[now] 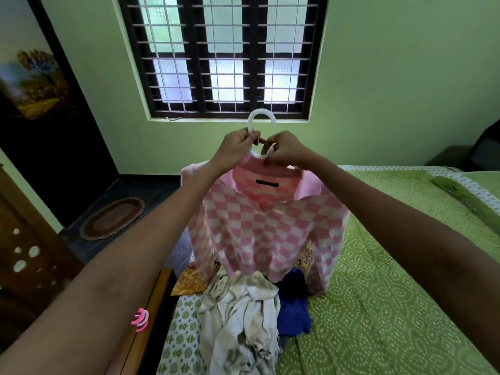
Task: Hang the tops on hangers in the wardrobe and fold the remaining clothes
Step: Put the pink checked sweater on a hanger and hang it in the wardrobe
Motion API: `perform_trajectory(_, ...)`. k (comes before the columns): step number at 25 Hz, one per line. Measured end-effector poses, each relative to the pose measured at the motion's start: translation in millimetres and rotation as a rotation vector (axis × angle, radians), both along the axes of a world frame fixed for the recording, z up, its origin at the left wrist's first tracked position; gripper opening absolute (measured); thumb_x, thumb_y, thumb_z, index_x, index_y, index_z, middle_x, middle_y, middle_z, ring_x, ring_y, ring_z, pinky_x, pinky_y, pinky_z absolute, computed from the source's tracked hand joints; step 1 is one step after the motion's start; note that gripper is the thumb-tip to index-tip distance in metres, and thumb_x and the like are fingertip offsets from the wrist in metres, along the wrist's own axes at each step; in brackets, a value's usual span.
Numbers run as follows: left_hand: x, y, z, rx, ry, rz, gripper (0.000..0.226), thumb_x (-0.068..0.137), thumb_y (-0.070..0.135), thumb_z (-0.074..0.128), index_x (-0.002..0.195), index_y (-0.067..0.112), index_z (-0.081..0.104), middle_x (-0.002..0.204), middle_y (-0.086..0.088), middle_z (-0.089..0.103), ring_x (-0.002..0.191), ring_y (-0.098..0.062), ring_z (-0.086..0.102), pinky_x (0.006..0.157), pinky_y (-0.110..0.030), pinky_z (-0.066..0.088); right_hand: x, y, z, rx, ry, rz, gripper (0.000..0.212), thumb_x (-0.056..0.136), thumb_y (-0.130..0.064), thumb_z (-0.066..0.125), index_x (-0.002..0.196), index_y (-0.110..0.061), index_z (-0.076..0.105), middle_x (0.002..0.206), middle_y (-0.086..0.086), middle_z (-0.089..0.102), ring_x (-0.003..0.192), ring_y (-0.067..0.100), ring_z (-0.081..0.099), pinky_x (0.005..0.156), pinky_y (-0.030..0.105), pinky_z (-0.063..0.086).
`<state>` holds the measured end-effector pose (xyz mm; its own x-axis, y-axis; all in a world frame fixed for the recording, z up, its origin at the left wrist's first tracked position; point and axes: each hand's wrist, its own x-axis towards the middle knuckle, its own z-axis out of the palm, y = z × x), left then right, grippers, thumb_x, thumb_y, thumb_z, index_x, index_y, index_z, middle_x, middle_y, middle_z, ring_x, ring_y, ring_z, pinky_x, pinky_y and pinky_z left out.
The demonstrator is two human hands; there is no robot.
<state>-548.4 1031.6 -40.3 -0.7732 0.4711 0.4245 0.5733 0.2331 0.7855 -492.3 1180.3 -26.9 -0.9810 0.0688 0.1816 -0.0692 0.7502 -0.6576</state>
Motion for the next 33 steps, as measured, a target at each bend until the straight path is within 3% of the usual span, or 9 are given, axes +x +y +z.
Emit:
perform_trajectory(2,-2,-8,-4,-0.043,0.013,-0.001,0.022,0.094,0.030,0.052,0.099,0.013,0.065,0.104,-0.015,0.068,0.089,-0.017,0.063,0.085,-0.027,0.048,2,2,5,-0.216,-0.145,0.028,0.016,0.076,-0.007,0.072,0.086,0.005,0.068,0.056,0.005,0.049,0.038,0.005,0.041,0.042,0.018,0.035)
perform_trajectory(5,-8,-27,-10,-0.538,0.201,0.106,0.058,0.083,0.043,0.064,0.131,0.015,0.050,0.116,-0.010,0.065,0.103,-0.026,0.062,0.087,-0.038,0.050,-3,7,4,-0.298,-0.102,-0.118,0.025,0.075,-0.019,0.077,0.066,-0.001,0.063,0.052,0.004,0.047,0.036,0.008,0.035,0.038,0.018,0.030)
perform_trajectory(7,-3,-34,-20,-0.759,0.352,0.265,0.045,0.085,0.041,0.060,0.118,0.011,0.058,0.101,-0.010,0.067,0.093,-0.030,0.063,0.078,-0.036,0.052,-6,7,6,-0.314,-0.079,-0.149,0.028,0.073,-0.021,0.079,0.061,-0.003,0.061,0.051,0.004,0.047,0.036,0.009,0.034,0.038,0.018,0.029)
perform_trajectory(9,4,-31,-25,-0.747,0.409,0.327,0.032,0.091,0.031,0.051,0.103,0.004,0.062,0.090,-0.014,0.066,0.084,-0.031,0.062,0.072,-0.037,0.050,-9,7,7,-0.316,-0.116,-0.128,0.029,0.070,-0.018,0.081,0.058,-0.003,0.059,0.045,0.002,0.047,0.035,0.009,0.033,0.038,0.018,0.027)
perform_trajectory(13,-3,-36,-24,-0.775,0.403,0.401,0.034,0.098,0.021,0.034,0.110,-0.004,0.055,0.094,-0.022,0.062,0.085,-0.036,0.059,0.065,-0.037,0.036,-10,22,4,-0.155,-0.095,-0.041,0.024,0.070,-0.007,0.079,0.057,0.001,0.061,0.033,-0.006,0.047,0.030,0.005,0.039,0.040,0.020,0.036)
perform_trajectory(17,0,-43,-31,-0.744,0.375,0.324,0.032,0.099,0.018,0.033,0.111,-0.004,0.054,0.067,-0.006,0.046,0.071,-0.028,0.053,0.061,-0.033,0.034,-5,39,-5,-0.081,-0.089,-0.013,0.018,0.073,-0.003,0.076,0.073,0.012,0.067,0.040,-0.001,0.053,0.034,0.004,0.046,0.046,0.019,0.042)
perform_trajectory(22,-1,-47,-37,-0.273,0.254,0.020,0.038,0.099,0.028,0.038,0.119,0.003,0.058,0.101,-0.007,0.063,0.085,-0.019,0.056,0.072,-0.028,0.042,2,43,-1,-0.073,0.151,-0.048,0.015,0.079,-0.007,0.072,0.082,0.007,0.070,0.053,0.000,0.054,0.038,-0.002,0.042,0.050,0.017,0.034)
perform_trajectory(28,-3,-41,-54,-0.398,0.076,-0.023,0.027,0.099,0.018,0.043,0.099,-0.004,0.060,0.087,-0.013,0.057,0.079,-0.019,0.048,0.059,-0.025,0.031,10,57,-16,-0.082,0.064,-0.083,0.019,0.077,-0.004,0.071,0.084,0.013,0.069,0.037,-0.010,0.051,0.036,0.000,0.042,0.045,0.014,0.037)
perform_trajectory(33,6,-14,-48,-0.271,0.254,0.045,0.024,0.097,0.017,0.049,0.095,-0.006,0.056,0.082,-0.018,0.058,0.072,-0.020,0.047,0.058,-0.027,0.023,45,70,9,-0.142,0.051,-0.060,0.016,0.082,0.001,0.066,0.095,0.012,0.067,0.058,0.006,0.059,0.042,-0.001,0.050,0.052,0.013,0.047)
